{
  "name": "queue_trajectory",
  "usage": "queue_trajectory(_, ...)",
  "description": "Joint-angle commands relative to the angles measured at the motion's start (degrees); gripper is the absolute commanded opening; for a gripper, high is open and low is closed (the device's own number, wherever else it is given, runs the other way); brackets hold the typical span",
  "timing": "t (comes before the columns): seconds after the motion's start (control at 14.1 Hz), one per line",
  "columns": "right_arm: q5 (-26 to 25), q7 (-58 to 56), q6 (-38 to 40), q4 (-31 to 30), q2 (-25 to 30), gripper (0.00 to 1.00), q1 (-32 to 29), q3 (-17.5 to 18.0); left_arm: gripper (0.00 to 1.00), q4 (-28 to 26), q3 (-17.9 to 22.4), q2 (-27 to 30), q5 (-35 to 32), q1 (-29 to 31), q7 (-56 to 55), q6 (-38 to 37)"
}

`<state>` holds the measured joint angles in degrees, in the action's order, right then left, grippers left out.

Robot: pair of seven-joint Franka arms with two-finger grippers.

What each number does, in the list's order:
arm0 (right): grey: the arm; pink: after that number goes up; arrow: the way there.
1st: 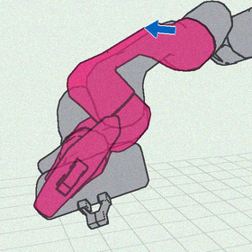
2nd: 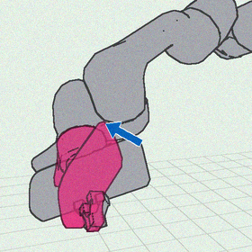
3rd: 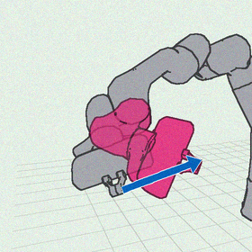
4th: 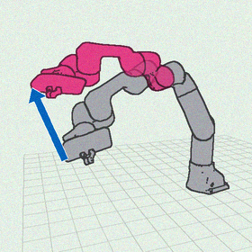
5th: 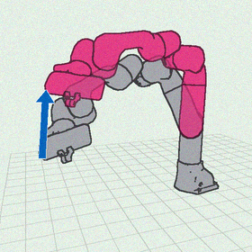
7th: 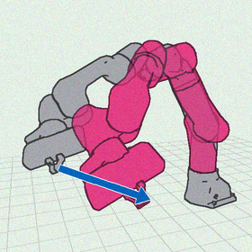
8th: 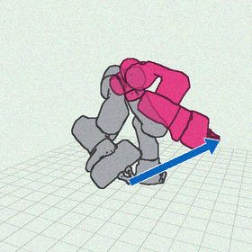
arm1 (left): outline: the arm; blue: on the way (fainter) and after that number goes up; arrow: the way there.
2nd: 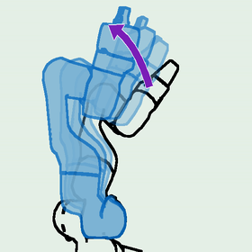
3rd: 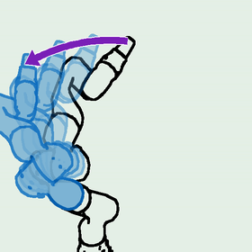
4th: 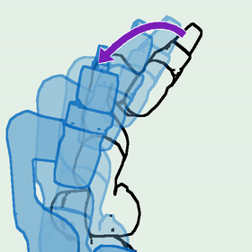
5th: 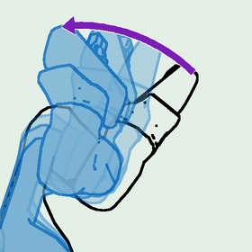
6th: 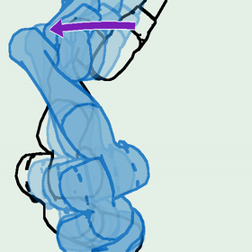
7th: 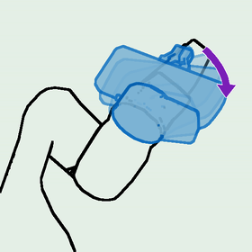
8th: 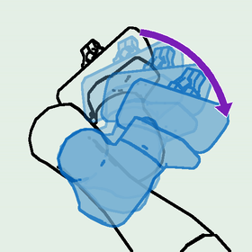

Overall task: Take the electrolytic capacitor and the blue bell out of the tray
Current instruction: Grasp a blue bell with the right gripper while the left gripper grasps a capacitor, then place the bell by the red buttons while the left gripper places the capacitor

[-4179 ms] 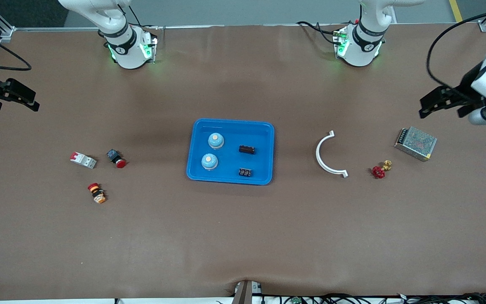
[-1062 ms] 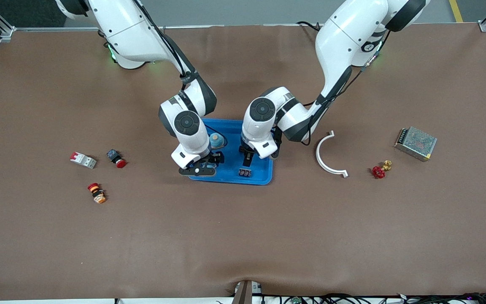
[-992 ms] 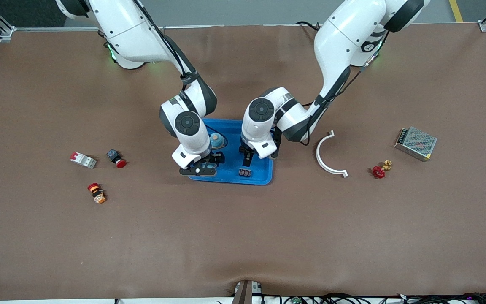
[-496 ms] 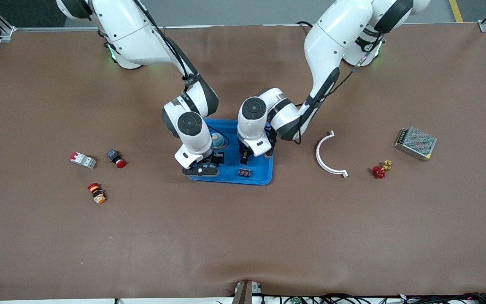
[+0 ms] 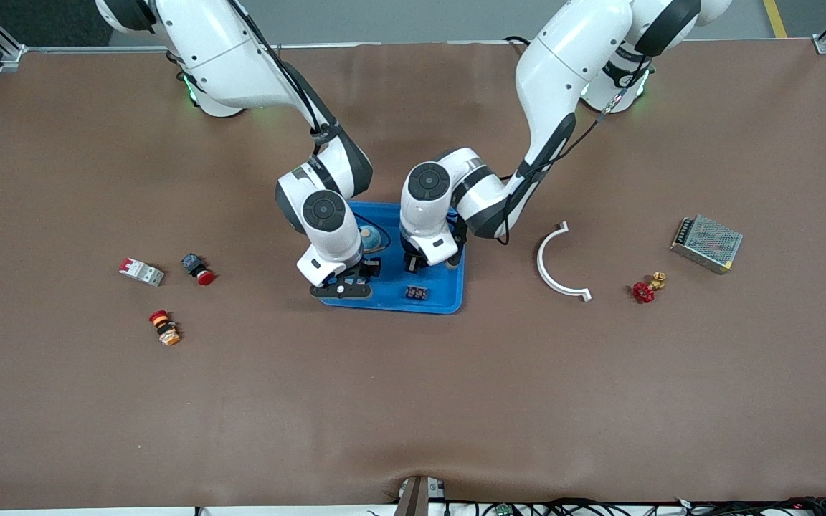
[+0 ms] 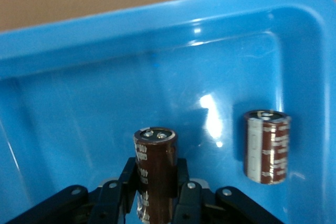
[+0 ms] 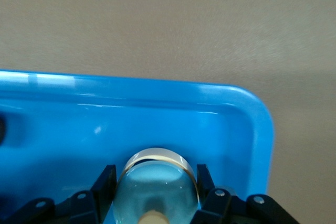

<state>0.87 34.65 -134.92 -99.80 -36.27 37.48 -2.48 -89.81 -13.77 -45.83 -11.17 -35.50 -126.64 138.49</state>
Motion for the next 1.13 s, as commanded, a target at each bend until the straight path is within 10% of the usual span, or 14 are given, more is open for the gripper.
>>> queue_trajectory(0.0, 0.4, -7.2, 13.1, 3.0, 7.6, 0.12, -3.5, 0.3, 0.0, 1.5, 0.0, 2.4, 0.1, 0.7, 8.9, -7.2)
queue_trajectory(0.35, 0.9, -41.7, 32.7, 15.6, 10.8, 0.12, -19.4, 0.1, 0.0, -6.7, -7.2, 12.0, 1.5, 10.7, 42.5, -16.7)
queue_trajectory(1.06, -0.3, -97.7, 20.5, 16.9, 0.4, 0.12, -41.0, -0.2, 0.0, -21.1, -9.5, 18.1, -5.0, 20.4, 71.3, -10.6)
